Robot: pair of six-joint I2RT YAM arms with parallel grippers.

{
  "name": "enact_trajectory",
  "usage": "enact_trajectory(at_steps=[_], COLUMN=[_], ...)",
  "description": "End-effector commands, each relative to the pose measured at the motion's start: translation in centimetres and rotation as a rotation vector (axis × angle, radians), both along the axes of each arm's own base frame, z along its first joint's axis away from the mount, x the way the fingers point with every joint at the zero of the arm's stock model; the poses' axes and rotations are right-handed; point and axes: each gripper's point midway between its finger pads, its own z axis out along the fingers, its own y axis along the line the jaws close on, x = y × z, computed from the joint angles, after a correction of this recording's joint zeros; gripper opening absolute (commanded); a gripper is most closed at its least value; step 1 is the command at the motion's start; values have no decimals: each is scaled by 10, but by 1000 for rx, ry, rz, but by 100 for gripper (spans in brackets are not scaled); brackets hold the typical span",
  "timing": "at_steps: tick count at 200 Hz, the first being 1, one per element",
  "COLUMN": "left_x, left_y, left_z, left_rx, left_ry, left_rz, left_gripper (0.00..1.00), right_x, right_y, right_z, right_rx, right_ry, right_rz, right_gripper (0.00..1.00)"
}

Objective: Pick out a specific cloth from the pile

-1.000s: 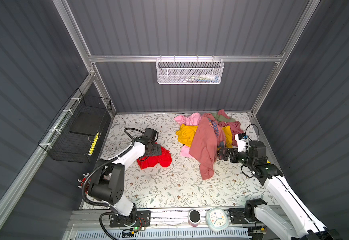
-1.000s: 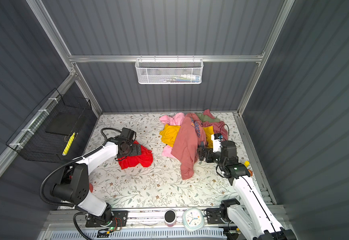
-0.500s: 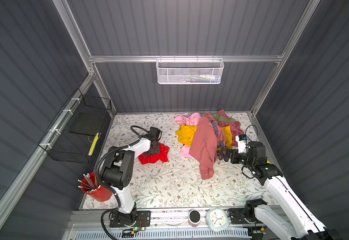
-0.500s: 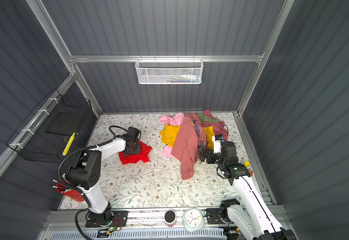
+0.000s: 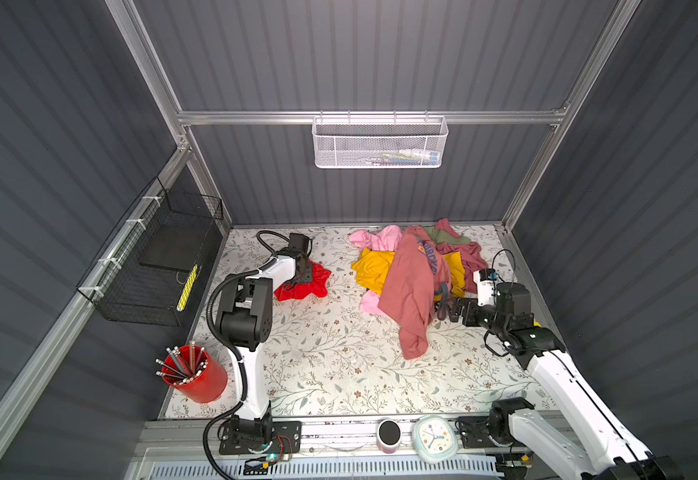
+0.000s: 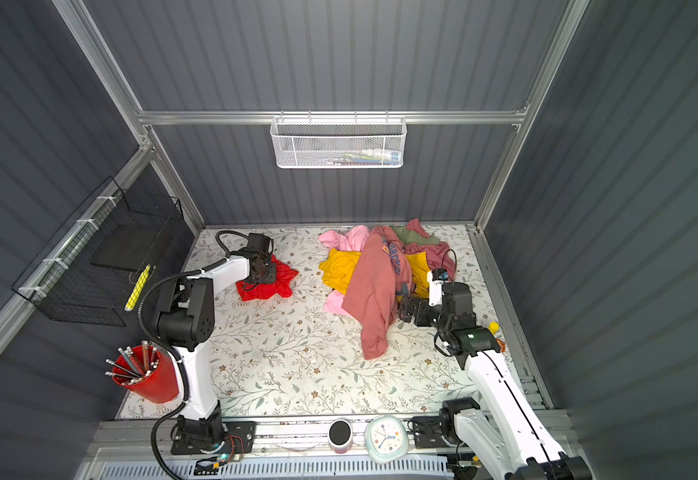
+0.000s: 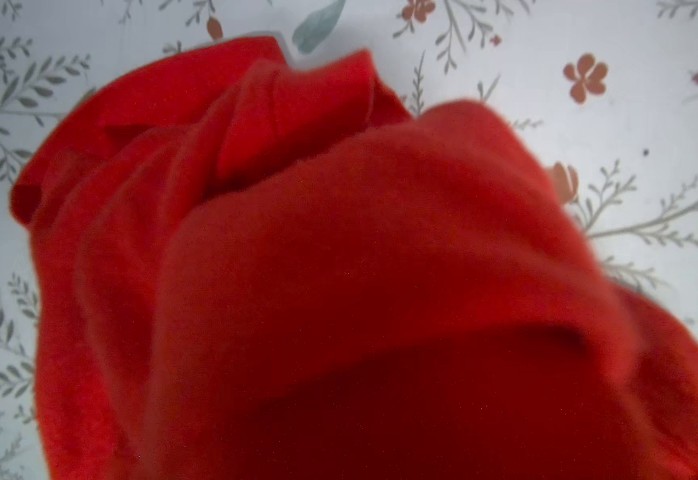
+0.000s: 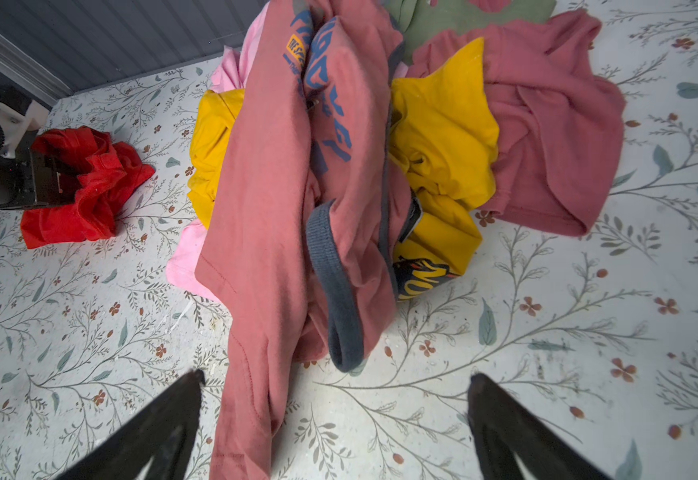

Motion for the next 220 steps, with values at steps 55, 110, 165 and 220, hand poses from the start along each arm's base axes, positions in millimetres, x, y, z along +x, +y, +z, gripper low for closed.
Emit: enact_trajectory(at_steps=[55,110,165,220], left_x=[-16,-21,-52,-100], left_y=[-3,-1,8,32], left_z=[-11,52,106,122], left_rx=[-42,-65,-79,-37], left_ry=[74,-68,-211,-338], left_rz=[-60,-43,-18,41], left_gripper=[75,100,100,100], right_x=[7,18,29,35], right_y=[-19,-30,-50,-70], right_z=[9,18,23,13], right_rx=[-45,-67,-160,-229], right_ry=[-88,-188,-313,-456], right_rz=[-75,-117,-187,-273], right_gripper=[99,99,99,99])
